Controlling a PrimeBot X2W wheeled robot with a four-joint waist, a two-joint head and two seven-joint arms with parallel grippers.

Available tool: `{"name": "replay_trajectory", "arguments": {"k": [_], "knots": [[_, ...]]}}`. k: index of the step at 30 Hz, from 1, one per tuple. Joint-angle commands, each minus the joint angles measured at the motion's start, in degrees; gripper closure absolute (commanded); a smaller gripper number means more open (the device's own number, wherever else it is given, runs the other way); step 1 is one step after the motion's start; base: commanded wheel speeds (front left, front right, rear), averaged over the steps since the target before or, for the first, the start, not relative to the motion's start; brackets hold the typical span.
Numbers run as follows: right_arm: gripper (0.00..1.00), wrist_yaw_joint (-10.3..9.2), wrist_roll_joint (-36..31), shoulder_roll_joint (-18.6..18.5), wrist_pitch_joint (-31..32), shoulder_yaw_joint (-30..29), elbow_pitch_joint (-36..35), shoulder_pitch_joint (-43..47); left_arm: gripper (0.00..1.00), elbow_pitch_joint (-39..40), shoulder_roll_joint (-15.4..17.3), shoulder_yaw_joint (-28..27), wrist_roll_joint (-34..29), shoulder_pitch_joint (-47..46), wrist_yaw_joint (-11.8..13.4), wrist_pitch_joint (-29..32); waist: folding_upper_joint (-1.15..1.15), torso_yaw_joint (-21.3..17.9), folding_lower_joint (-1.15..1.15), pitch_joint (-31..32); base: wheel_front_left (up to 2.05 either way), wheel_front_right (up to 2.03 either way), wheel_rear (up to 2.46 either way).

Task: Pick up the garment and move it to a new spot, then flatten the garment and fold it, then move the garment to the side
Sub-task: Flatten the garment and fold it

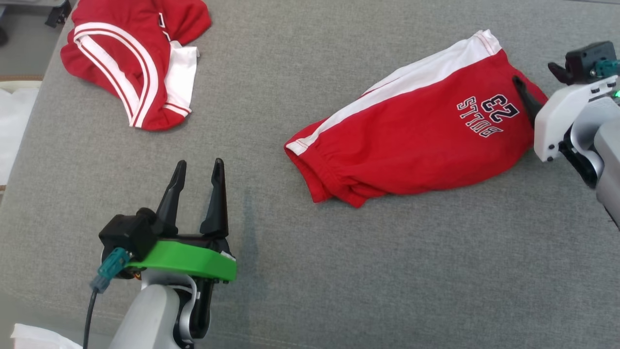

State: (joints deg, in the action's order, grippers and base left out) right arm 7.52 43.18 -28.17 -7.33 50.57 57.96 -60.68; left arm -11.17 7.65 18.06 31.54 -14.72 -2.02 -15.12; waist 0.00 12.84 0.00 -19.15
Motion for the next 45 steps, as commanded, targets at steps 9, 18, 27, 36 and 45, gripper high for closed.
{"name": "replay_trajectory", "arguments": {"k": [9,18,27,36,45], "knots": [[0.53,-0.04,4.08,1.99,2.74,1.27,3.49,3.62,0.00,0.23,-3.19,-2.77,-2.23,1.74,-2.03,-0.04,0.00,1.16,0.00,-1.96,0.00,0.00,0.00],[1.00,-0.07,5.68,3.54,-2.83,0.53,4.77,1.32,0.00,-0.29,-4.15,-4.97,-4.16,1.48,-2.97,-0.04,0.00,-0.13,0.00,-1.19,0.00,0.00,0.00],[1.00,-0.06,6.01,5.80,-7.69,-2.38,5.57,2.35,0.00,-1.49,-3.91,-6.42,-7.02,1.67,-3.85,-0.04,0.00,-5.51,0.00,2.40,0.00,0.00,0.00],[1.00,-0.06,2.39,5.79,-7.90,-15.79,1.78,10.46,0.00,-2.35,-3.93,-7.22,-8.87,3.34,-4.46,-0.04,0.00,-13.25,0.00,6.16,0.00,0.00,0.00],[1.00,-0.06,-9.61,9.65,-7.91,-33.91,-6.85,24.74,0.00,-3.49,-4.16,-7.36,-9.13,4.83,-4.66,-0.04,0.00,-17.66,0.00,7.73,0.00,0.00,0.00]]}}
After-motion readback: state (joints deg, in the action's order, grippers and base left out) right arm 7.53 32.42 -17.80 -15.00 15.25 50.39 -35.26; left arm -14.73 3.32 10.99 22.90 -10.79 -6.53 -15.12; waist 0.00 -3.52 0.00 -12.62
